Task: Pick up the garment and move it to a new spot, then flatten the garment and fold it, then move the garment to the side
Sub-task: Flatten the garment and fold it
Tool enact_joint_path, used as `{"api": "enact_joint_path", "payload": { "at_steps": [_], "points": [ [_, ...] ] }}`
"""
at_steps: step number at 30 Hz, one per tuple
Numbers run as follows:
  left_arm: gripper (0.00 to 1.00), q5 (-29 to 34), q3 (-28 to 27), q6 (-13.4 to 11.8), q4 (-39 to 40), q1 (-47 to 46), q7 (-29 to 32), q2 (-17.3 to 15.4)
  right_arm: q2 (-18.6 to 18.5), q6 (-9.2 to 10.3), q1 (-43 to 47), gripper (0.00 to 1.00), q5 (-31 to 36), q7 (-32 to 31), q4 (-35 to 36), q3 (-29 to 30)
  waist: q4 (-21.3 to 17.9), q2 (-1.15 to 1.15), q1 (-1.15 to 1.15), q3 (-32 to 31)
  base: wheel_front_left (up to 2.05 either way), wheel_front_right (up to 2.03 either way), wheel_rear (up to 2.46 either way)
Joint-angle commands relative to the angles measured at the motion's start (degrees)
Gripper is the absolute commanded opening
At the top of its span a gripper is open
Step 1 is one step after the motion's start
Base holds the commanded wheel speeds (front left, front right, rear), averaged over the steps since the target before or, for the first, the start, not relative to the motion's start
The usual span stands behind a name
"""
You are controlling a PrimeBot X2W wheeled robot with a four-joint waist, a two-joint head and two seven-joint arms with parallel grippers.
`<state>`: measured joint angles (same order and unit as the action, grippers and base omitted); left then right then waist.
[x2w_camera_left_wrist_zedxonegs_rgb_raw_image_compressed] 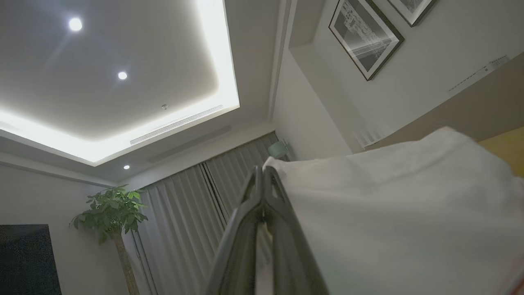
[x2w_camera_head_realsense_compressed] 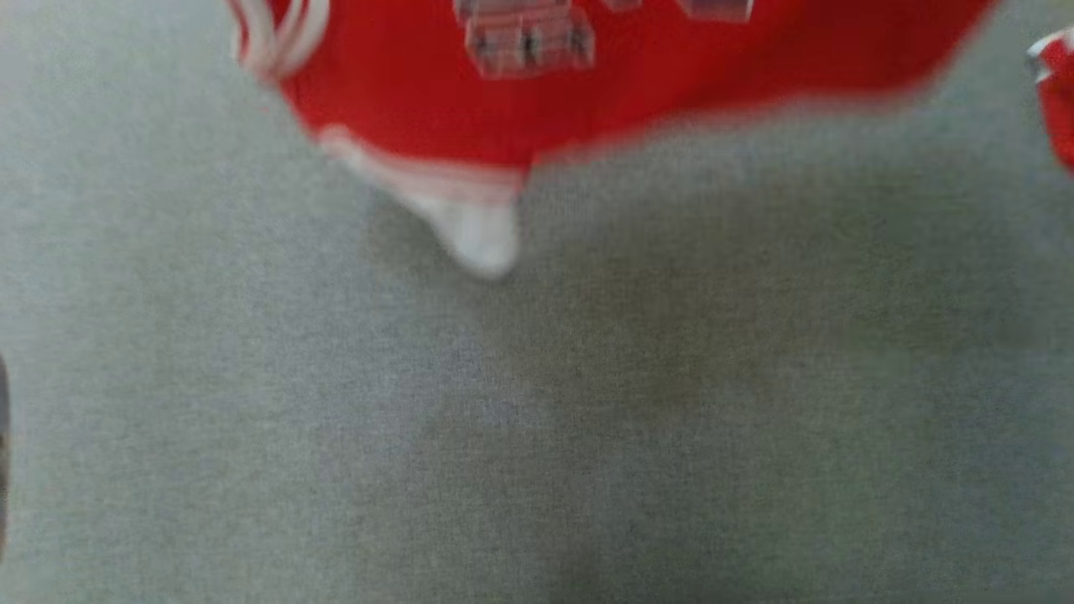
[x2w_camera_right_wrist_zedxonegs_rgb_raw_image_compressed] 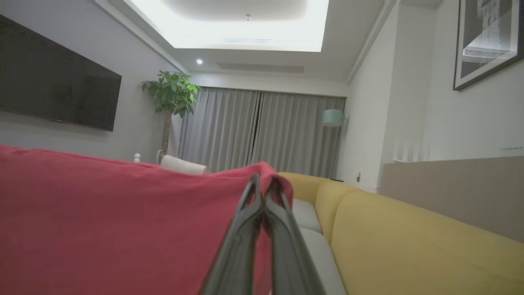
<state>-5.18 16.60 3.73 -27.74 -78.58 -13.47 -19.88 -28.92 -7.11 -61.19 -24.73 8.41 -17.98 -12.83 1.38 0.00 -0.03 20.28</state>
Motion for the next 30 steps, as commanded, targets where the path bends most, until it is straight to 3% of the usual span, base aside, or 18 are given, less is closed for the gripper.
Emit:
{"api": "enact_joint_path", "payload": {
  "at_steps": [1,6,12,18,19,30],
  "points": [
    [0.0,1.09,-1.36,-0.54,0.24,-5.09,-0.83,-1.78,-0.19,-0.37,-3.35,0.0,-0.69,1.69,-1.37,-1.02,-0.11,0.0,0.03,3.52,0.0,0.0,0.0],
    [0.0,1.68,-0.65,-0.47,0.95,-7.41,-1.48,-0.84,-0.61,-0.37,-8.07,0.0,-0.74,5.16,-8.52,-4.15,0.53,0.0,0.03,4.71,0.0,0.0,0.0],
    [0.0,0.16,0.32,1.06,5.09,1.79,-1.5,-1.04,-1.07,-0.37,-5.08,0.0,-2.0,6.3,-13.05,-6.44,1.4,0.0,0.03,4.16,0.0,0.0,0.0],
    [0.0,-2.97,1.41,2.31,11.87,22.84,-1.51,-2.41,-1.67,-0.37,6.96,0.0,-4.44,6.56,-14.03,-6.3,2.01,0.0,0.03,-0.1,0.0,0.0,0.0],
    [0.0,-2.97,1.41,2.31,11.87,22.84,-1.51,-2.41,-1.67,-0.37,6.96,0.0,-4.44,6.56,-14.03,-6.3,2.01,0.0,0.03,-0.1,0.0,0.0,0.0],
    [0.0,-9.94,1.93,2.71,18.96,60.47,-1.52,-3.41,-1.76,-0.37,39.49,0.0,-6.7,6.58,-7.52,-0.72,1.45,0.0,0.03,-11.93,0.0,0.0,0.0]
  ]
}}
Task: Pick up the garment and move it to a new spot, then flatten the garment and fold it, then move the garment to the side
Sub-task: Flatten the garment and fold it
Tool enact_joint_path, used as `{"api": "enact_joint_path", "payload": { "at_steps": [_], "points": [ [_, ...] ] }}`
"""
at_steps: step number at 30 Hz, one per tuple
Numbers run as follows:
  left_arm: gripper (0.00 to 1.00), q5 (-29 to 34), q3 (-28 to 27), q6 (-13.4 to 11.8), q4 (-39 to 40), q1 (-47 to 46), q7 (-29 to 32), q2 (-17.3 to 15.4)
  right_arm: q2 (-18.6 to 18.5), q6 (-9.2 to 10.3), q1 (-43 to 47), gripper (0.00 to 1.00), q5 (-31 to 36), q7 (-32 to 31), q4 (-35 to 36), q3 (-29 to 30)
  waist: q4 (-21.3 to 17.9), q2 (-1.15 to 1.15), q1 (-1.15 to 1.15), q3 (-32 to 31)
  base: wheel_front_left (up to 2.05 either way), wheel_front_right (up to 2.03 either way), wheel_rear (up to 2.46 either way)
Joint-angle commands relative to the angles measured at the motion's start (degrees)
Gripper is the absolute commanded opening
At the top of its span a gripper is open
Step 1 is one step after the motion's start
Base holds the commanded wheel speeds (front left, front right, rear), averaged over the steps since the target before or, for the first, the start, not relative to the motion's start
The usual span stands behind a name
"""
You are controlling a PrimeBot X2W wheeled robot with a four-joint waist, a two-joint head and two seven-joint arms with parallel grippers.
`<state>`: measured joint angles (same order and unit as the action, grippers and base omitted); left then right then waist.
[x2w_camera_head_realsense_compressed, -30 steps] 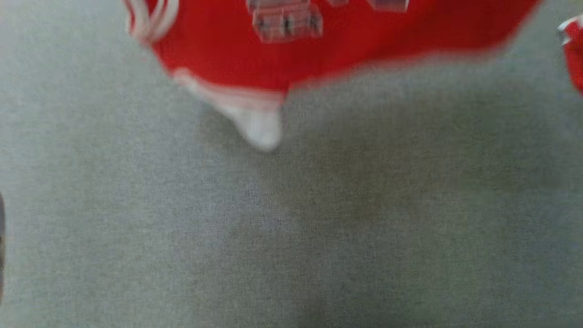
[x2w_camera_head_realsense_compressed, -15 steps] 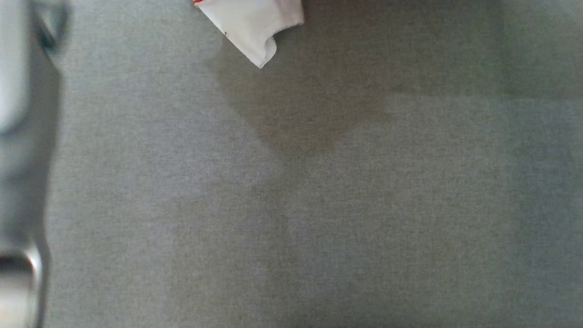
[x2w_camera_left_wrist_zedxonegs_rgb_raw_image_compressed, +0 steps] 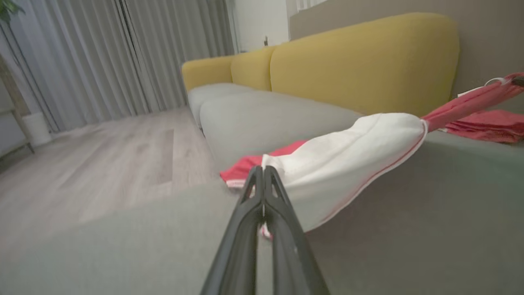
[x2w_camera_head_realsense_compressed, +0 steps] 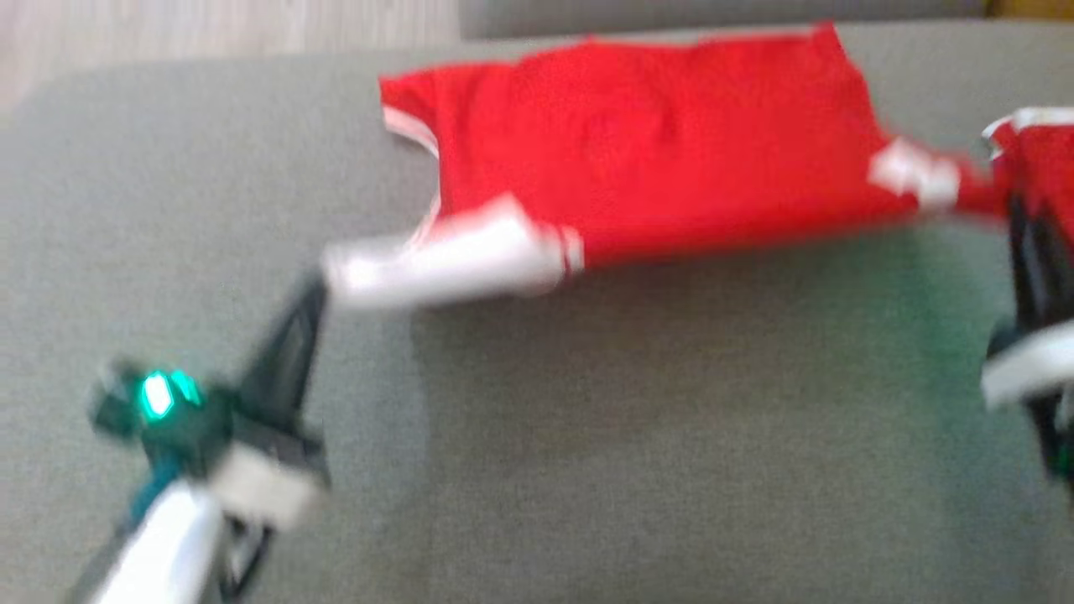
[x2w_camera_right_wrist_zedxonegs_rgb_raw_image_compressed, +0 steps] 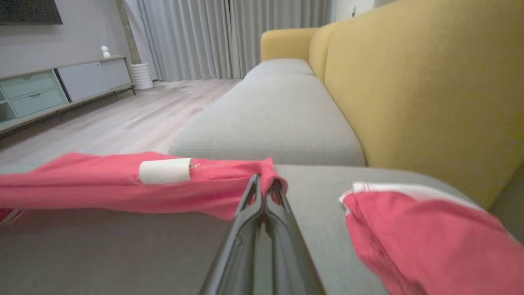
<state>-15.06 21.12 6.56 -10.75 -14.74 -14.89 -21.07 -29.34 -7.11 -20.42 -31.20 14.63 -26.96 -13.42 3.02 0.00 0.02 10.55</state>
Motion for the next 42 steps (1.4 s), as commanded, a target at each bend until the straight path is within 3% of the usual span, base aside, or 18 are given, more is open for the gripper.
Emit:
{"api": "enact_joint_path", "payload": {
  "at_steps": [1,8,14,22,32,38,42],
  "points": [
    [0.0,-0.6,-2.11,-0.03,2.25,-0.64,-0.1,-2.22,-1.09,-0.37,1.45,0.0,-0.22,0.36,2.13,0.29,-0.16,0.0,-0.02,-3.02,0.0,0.0,0.0],
    [0.0,-2.81,0.55,0.27,1.62,12.76,-0.1,-2.6,1.09,-0.37,16.55,0.0,1.25,0.36,7.75,4.07,-0.61,0.0,-0.02,-6.2,0.0,0.0,0.0],
    [0.0,-2.66,0.67,-0.85,2.33,14.44,0.07,-3.05,3.05,-0.37,22.01,0.0,2.61,-0.75,11.83,6.97,-0.8,0.0,-0.02,-5.74,0.0,0.0,0.0],
    [0.0,1.01,1.8,-1.3,-0.45,2.23,0.55,-1.82,5.53,-0.37,16.06,0.0,4.29,-4.3,10.96,8.85,-0.57,0.0,-0.02,-0.1,0.0,0.0,0.0],
    [0.0,5.92,4.48,-0.37,-10.12,-15.23,-0.03,0.74,5.0,-0.37,2.75,0.0,4.11,-5.17,3.63,6.06,-0.94,0.0,-0.02,6.23,0.0,0.0,0.0],
    [0.0,7.63,3.74,-0.97,-11.8,-19.54,-0.08,1.68,4.65,-0.37,-1.62,0.0,3.53,-3.68,-0.08,3.96,-0.99,0.0,-0.02,7.8,0.0,0.0,0.0],
    [0.0,8.65,2.57,-2.76,-13.18,-20.36,-0.09,2.05,4.59,-0.37,-3.89,0.0,2.96,-2.39,-2.59,2.42,-1.03,0.0,-0.02,8.36,0.0,0.0,0.0]
  ]
}}
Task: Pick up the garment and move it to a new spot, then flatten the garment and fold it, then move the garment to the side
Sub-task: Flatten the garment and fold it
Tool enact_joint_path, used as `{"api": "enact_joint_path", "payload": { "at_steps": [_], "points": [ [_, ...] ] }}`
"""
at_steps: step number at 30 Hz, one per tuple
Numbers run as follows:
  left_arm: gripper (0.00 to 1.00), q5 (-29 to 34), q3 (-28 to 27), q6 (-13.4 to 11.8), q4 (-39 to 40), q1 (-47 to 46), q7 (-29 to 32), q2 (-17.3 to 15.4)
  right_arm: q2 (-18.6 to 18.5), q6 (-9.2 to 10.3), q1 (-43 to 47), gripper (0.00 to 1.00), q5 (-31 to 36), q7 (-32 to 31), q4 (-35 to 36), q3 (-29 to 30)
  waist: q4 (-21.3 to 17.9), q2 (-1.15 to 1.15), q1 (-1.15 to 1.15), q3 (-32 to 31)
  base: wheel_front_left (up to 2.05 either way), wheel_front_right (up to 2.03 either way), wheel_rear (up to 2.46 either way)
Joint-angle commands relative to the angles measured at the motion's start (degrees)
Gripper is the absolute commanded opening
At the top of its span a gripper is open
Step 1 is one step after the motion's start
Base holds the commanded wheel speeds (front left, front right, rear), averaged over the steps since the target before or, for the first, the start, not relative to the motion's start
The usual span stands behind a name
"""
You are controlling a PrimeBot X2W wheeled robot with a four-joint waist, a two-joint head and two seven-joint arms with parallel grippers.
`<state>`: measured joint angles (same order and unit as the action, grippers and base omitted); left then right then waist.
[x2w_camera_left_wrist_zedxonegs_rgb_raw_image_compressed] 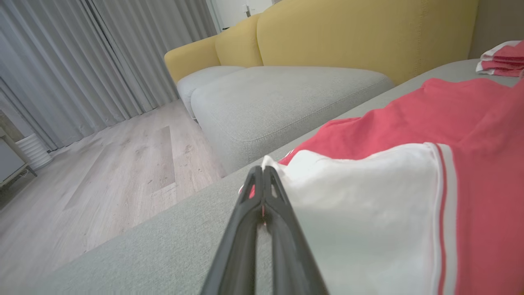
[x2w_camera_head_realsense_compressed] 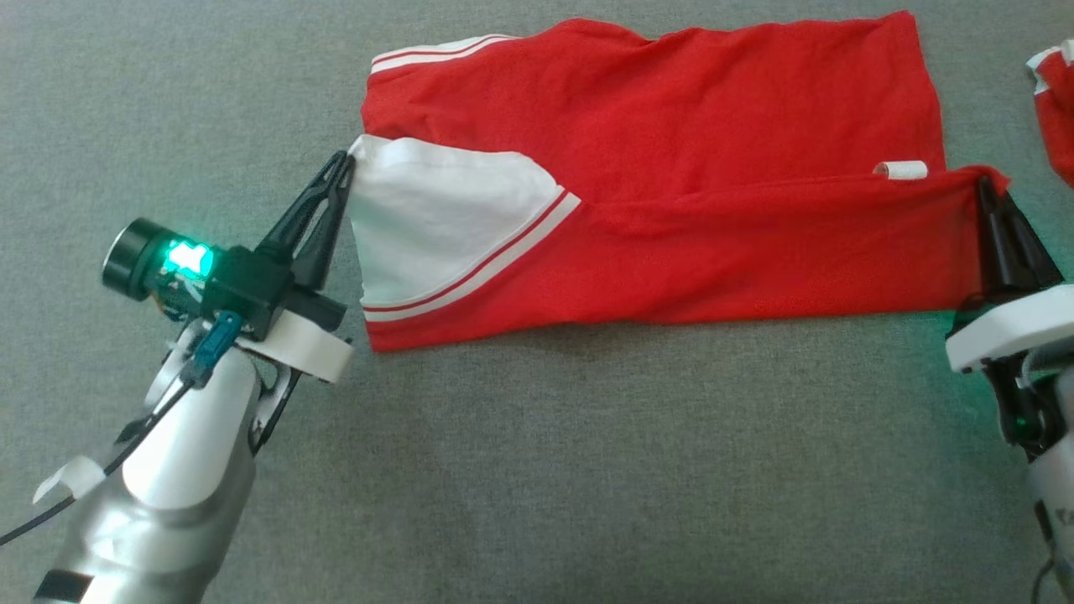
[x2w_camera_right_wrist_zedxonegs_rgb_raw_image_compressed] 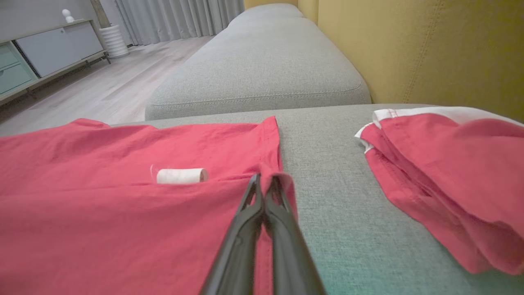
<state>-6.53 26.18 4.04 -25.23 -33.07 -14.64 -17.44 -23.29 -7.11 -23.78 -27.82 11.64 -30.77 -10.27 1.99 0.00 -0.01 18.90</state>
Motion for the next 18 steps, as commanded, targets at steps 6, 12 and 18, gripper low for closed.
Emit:
{"api": "enact_joint_path", "payload": {
  "at_steps": [6,12,18],
  "points": [
    [1.0,-0.15,-3.66,-0.84,-0.44,-1.39,-0.35,-0.25,-0.71,-0.37,-2.55,1.0,-2.82,2.13,-2.52,-1.92,0.51,0.0,0.01,-0.35,0.0,0.0,0.0],
    [1.0,-4.31,-7.25,-2.65,-0.55,3.97,-0.35,3.34,-0.26,-0.37,-1.09,1.0,-3.44,3.14,-2.56,-2.82,0.6,0.0,0.01,-2.14,0.0,0.0,0.0],
    [1.0,-9.01,-8.05,-3.64,-3.38,11.93,0.76,7.74,0.93,-0.37,2.43,1.0,-4.13,3.33,-0.4,-0.8,0.23,0.0,0.01,-3.94,0.0,0.0,0.0]
  ]
}}
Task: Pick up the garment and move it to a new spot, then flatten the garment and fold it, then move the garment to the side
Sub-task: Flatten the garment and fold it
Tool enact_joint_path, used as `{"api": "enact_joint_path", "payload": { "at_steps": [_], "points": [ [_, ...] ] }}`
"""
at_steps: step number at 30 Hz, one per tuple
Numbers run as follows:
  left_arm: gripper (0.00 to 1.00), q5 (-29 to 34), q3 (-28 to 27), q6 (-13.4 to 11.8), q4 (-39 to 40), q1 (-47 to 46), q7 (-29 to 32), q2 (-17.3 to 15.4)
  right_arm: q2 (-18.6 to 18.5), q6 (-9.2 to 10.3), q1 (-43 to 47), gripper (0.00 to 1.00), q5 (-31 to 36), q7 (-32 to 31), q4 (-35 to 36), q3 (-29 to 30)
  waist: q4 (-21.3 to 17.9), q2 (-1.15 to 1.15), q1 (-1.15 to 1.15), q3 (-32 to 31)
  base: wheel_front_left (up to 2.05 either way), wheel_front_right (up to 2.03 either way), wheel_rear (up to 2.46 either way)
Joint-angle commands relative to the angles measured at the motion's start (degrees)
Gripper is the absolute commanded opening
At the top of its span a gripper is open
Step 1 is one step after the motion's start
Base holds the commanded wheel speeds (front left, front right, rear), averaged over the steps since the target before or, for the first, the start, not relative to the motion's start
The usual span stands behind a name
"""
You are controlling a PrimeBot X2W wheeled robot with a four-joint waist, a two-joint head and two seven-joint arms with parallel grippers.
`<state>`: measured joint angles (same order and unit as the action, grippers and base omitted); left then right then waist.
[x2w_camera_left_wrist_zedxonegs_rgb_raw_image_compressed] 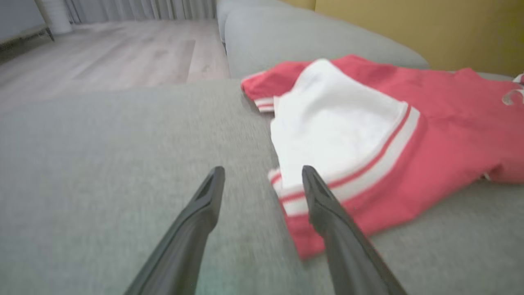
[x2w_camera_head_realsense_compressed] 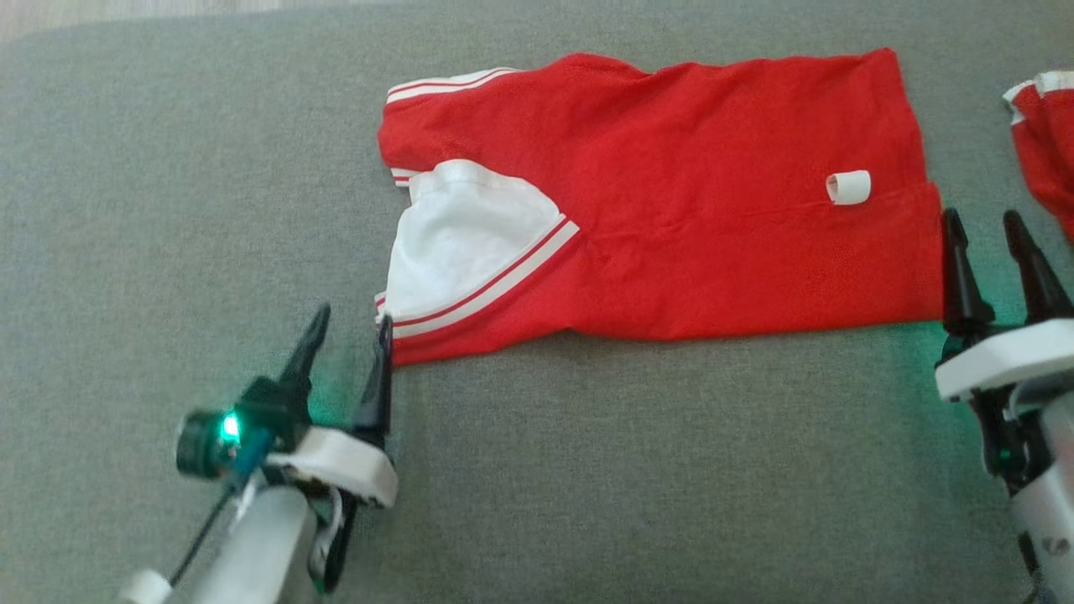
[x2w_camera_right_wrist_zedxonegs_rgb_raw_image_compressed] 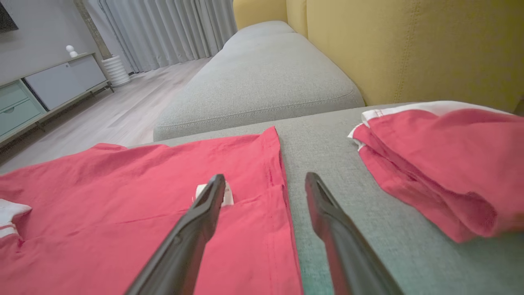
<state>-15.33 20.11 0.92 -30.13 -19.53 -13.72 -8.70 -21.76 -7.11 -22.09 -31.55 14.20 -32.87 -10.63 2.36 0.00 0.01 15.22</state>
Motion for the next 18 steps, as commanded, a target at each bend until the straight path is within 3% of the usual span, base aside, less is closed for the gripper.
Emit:
{"api": "enact_joint_path", "payload": {
  "at_steps": [1,10,11,12,13,14,18],
  "points": [
    [1.0,-0.57,-1.9,-0.86,1.31,-0.72,0.22,-0.46,-0.34,-0.37,1.37,1.0,-0.39,0.77,2.11,-0.05,-0.24,0.0,-0.01,-0.48,0.0,0.0,0.0],
    [1.0,-0.99,0.09,-1.47,-3.56,1.14,5.83,0.03,0.77,-0.37,4.22,1.0,0.65,0.79,3.84,1.67,-1.05,0.0,-0.01,-1.07,0.0,0.0,0.0],
    [0.92,-0.86,0.28,-1.7,-4.41,0.76,6.81,-0.03,0.73,-0.37,4.14,1.0,0.84,0.79,3.72,1.54,-1.1,0.0,-0.01,-0.98,0.0,0.0,0.0],
    [0.55,-0.7,0.47,-1.85,-5.12,0.26,7.48,-0.07,0.69,-0.37,4.04,1.0,1.0,0.79,3.55,1.35,-1.11,0.0,-0.01,-0.88,0.0,0.0,0.0],
    [0.36,-0.54,0.66,-1.94,-5.67,-0.28,7.86,-0.09,0.68,-0.37,3.91,1.0,1.1,0.79,3.31,1.13,-1.08,0.0,-0.01,-0.77,0.0,0.0,0.0],
    [0.0,-0.47,0.79,-1.96,-6.03,-0.77,7.98,-0.05,0.66,-0.37,3.79,1.0,1.17,0.79,2.91,0.9,-1.0,0.0,-0.01,-0.68,0.0,0.0,0.0],
    [0.0,-0.43,1.52,-1.48,-6.82,-2.06,8.13,0.31,0.56,-0.37,3.07,1.0,2.19,-0.58,-0.18,0.02,-0.57,0.0,-0.01,-0.67,0.0,0.0,0.0]
  ]
}}
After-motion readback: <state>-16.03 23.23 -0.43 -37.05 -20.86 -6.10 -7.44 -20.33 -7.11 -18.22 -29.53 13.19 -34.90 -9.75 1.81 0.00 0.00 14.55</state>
